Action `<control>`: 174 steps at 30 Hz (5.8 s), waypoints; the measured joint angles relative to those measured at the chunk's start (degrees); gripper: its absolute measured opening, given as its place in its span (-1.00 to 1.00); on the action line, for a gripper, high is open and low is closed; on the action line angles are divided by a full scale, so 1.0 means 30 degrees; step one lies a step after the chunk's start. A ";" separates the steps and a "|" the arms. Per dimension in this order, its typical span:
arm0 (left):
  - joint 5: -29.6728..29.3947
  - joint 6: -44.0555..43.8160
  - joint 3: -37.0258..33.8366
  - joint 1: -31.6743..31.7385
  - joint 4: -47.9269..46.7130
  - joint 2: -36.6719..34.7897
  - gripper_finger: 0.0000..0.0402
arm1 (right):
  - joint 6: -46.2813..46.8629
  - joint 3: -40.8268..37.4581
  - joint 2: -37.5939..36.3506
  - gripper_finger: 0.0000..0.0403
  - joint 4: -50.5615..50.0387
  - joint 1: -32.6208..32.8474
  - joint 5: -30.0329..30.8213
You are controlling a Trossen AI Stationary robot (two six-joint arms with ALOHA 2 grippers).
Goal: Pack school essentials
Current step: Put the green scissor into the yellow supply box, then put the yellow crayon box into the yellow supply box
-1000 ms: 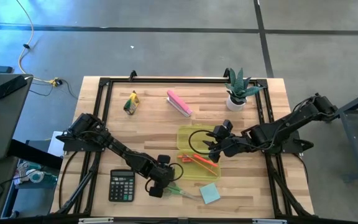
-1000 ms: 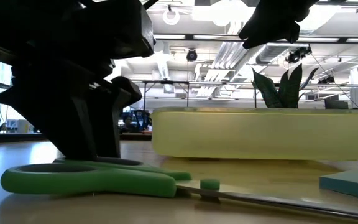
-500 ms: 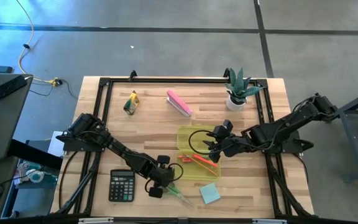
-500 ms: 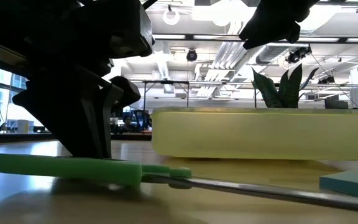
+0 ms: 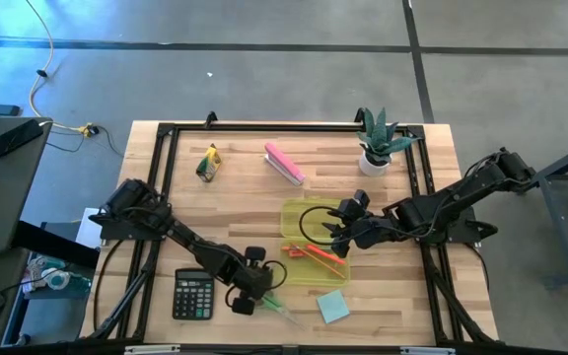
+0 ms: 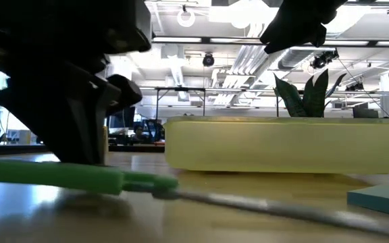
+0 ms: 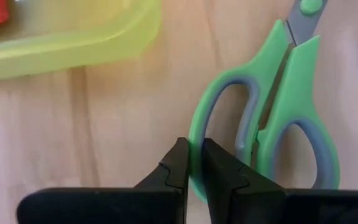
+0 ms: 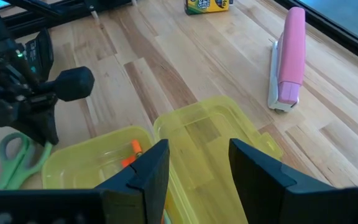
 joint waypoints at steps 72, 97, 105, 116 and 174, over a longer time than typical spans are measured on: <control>-0.1809 0.5054 0.0082 0.5543 0.3870 -0.1012 -0.88 | 0.0434 -0.0007 0.0007 -0.22 -0.0630 -0.0007 0.0640; -0.2403 0.4917 0.0104 0.5636 0.3724 -0.0910 -0.38 | 0.0428 -0.0007 0.0007 -0.22 -0.0702 -0.0007 0.0633; -0.2416 0.4895 0.0141 0.5629 0.0036 -0.3524 -0.38 | 0.0444 -0.0007 0.0007 -0.22 -0.0682 0.0000 0.0633; -0.3369 0.2769 0.0141 0.5564 -0.6907 -0.8800 -0.39 | 0.0486 -0.0007 0.0007 -0.22 -0.0672 0.0000 0.0633; -0.2507 0.2435 -0.2235 2.3954 -1.3822 -1.0620 0.07 | 0.0442 -0.0007 0.0007 -0.22 -0.0716 0.0005 0.0633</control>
